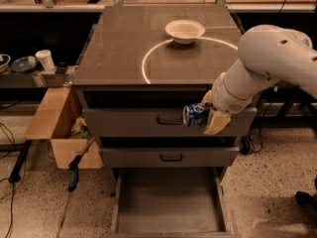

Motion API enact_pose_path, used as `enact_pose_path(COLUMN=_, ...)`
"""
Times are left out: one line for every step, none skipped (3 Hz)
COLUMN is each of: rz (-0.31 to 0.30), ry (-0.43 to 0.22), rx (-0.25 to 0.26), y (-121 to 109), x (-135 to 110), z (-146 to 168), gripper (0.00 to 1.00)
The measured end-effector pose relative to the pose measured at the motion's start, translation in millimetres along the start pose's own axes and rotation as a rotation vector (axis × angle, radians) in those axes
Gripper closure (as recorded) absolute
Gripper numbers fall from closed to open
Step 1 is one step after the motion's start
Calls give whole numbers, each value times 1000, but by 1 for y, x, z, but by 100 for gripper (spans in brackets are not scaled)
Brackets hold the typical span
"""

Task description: Place pepsi can into bottom drawer

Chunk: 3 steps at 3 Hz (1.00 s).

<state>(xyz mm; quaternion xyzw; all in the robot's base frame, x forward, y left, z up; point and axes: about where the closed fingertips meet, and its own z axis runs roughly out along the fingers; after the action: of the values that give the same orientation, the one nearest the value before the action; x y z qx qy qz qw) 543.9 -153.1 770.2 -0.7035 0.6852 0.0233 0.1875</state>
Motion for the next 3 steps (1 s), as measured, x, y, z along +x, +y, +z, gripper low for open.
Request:
enact_pose_path(rz=-2, ry=2, rx=5, y=0, x=-1, z=-2, gripper=100)
enact_pose_path(rz=13, ry=-3, rx=3, y=38, x=-8, z=-19, gripper=100)
enact_pose_path(rz=44, ry=-10, rx=-15, y=85, x=-10, z=-28, gripper=100)
